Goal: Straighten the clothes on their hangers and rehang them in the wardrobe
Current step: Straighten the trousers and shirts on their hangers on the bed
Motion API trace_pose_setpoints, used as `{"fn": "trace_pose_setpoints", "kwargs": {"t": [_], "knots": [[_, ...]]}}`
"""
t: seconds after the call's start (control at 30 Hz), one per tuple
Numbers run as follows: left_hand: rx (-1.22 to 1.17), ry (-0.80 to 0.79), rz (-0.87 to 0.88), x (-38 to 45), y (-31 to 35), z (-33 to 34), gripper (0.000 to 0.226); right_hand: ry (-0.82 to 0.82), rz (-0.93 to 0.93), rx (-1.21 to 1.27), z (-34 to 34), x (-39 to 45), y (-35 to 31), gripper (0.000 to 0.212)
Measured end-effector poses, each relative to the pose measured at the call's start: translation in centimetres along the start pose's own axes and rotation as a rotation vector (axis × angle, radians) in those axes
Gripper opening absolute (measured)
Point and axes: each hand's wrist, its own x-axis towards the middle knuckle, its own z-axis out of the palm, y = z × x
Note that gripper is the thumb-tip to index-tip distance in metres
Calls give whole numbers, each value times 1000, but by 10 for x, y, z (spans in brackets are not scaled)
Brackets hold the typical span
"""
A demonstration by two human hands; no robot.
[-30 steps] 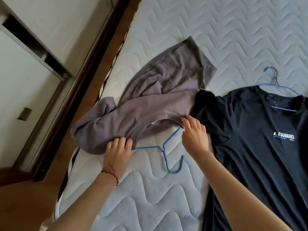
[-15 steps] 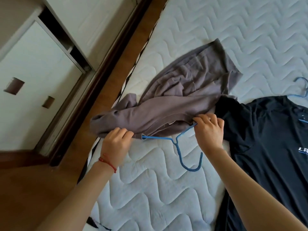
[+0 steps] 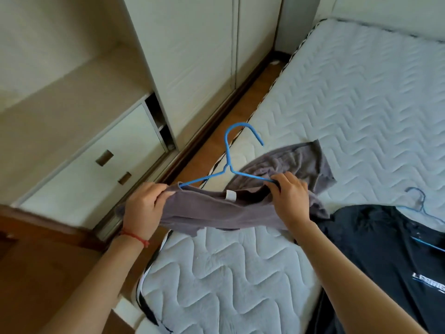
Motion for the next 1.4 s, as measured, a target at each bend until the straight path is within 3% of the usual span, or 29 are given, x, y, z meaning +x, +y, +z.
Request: {"fn": "trace_pose_setpoints", "kwargs": {"t": [0.27,0.53,0.8,1.13,1.4], "knots": [[9,270,1,25,46,-133,13,69,-115,262,-107,37,-90,19],[9,448,-9,46,70,-248,17,194,-315,367,-209,56,-176,21],[-38,630,29,64,88,-358,18,213,-312,421,-306,61,-234,20],[-148,682,185,46,68,-464,16,350,-352,326,-371,9,-340,19],[-235,645,268,19,57,-503,13,521,-281,202,-390,-65,-393,18]]}}
